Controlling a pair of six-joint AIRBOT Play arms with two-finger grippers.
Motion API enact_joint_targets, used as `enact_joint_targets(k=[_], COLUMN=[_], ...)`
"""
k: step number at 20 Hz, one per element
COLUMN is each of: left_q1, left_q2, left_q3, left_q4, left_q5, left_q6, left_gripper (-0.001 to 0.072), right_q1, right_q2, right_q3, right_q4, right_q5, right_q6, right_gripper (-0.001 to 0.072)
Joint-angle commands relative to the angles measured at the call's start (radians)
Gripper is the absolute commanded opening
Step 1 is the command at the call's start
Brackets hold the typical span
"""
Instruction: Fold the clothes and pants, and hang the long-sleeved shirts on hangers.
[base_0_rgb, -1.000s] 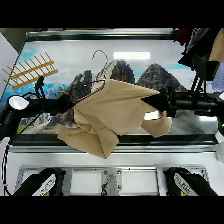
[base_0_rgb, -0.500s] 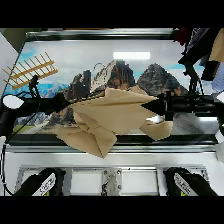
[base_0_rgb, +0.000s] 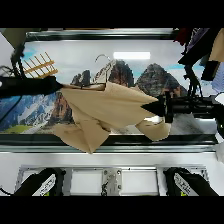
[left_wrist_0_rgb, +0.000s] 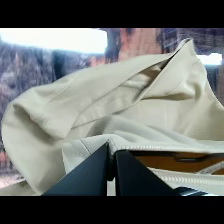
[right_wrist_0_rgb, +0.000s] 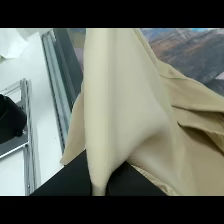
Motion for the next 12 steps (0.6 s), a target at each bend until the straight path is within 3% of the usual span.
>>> enact_joint_targets(k=[1, 7, 12], left_q1=[-0.074, -0.104, -0.039], left_q2=[-0.004, -0.138, -0.185], left_q3=[0.205, 0.425, 0.27], left_q4=[0.129, 0.391, 0.389], left_q5=[-0.06, -0.303, -0.262], left_q6=[-0.027, -0.047, -0.047], left_gripper=[0.0016, 0.0016, 0.0016], right_q1=[0.001, -0.001, -0.001], right_q2=[-0.002, 0.001, 0.023], right_q3=[-0.008, -0.008, -0.008], right_q4=[0.063, 0.064, 0.051], right_q5=[-0.017, 0.011, 0.043], right_q6=[-0.028, -0.028, -0.024], right_gripper=[0.0011, 0.0011, 0.0011])
